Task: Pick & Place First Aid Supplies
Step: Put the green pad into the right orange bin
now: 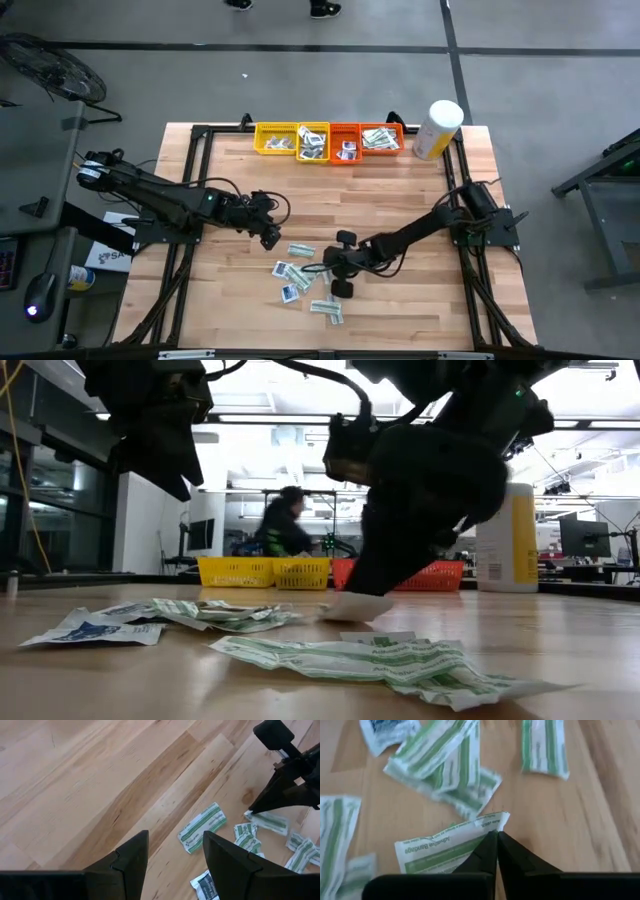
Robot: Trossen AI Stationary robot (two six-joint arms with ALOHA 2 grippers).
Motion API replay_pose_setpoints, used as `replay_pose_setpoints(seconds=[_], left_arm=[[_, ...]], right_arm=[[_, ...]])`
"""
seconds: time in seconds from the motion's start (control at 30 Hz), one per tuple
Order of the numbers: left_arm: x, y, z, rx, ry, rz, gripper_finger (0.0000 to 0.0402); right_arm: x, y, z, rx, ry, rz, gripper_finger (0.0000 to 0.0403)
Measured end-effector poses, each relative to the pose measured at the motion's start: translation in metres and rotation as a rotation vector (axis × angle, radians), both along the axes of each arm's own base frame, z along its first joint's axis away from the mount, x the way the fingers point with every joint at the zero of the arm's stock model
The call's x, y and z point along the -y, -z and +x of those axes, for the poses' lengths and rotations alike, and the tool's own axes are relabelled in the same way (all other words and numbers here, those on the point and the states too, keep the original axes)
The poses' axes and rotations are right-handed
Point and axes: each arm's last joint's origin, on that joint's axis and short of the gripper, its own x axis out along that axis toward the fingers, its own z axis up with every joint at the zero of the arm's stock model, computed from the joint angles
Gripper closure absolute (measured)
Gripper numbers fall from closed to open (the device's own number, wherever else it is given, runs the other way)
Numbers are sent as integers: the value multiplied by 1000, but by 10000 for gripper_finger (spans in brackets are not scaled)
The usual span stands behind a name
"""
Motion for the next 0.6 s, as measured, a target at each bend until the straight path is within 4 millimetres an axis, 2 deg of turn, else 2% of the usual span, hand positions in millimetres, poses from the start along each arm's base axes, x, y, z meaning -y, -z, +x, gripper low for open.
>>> replay_pose_setpoints(seconds=[0.17, 0.3, 0.6], left_arm=[[0, 0, 0, 5, -1, 0, 215], [1, -2, 3, 40, -1, -8, 215], [2, -8, 10, 127, 8, -3, 215]], right_arm=[[7, -22, -10, -47, 12, 19, 401], [16, -43, -27, -122, 73, -38, 402], [35, -96, -55, -117, 183, -143, 403]])
